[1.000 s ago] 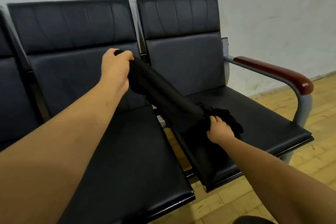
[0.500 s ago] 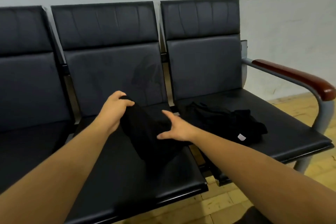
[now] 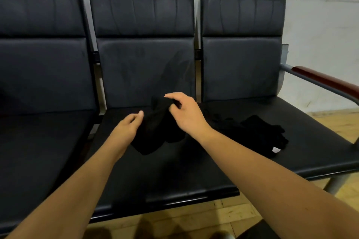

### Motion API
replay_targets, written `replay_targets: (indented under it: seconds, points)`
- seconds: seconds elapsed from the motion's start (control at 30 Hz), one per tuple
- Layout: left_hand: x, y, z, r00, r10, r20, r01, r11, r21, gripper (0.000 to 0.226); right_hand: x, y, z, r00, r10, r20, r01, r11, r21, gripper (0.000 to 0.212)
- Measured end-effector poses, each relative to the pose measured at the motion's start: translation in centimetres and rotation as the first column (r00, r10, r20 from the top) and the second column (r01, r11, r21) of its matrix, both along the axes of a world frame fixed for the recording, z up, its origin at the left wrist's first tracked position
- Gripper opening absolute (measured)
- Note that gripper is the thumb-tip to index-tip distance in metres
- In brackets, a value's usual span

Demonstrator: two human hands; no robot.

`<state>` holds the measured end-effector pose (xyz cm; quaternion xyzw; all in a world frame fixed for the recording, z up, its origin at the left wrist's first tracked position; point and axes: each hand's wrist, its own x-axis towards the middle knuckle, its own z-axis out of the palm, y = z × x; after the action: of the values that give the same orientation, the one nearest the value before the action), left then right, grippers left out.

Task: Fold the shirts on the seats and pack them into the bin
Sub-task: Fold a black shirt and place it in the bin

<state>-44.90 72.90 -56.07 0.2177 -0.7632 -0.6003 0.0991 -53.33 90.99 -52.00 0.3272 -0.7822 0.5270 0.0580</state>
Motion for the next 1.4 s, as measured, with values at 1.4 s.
replay_targets:
  seconds: [1.4]
  points:
    - [2.3,2.1,2.1,0.963,-0.239,-0.122,0.151,0.857,-0.492,0.020,-0.2,3.6,-0.2,0.984,0.123,0.132,-0.144,0.975,0.166,0.005]
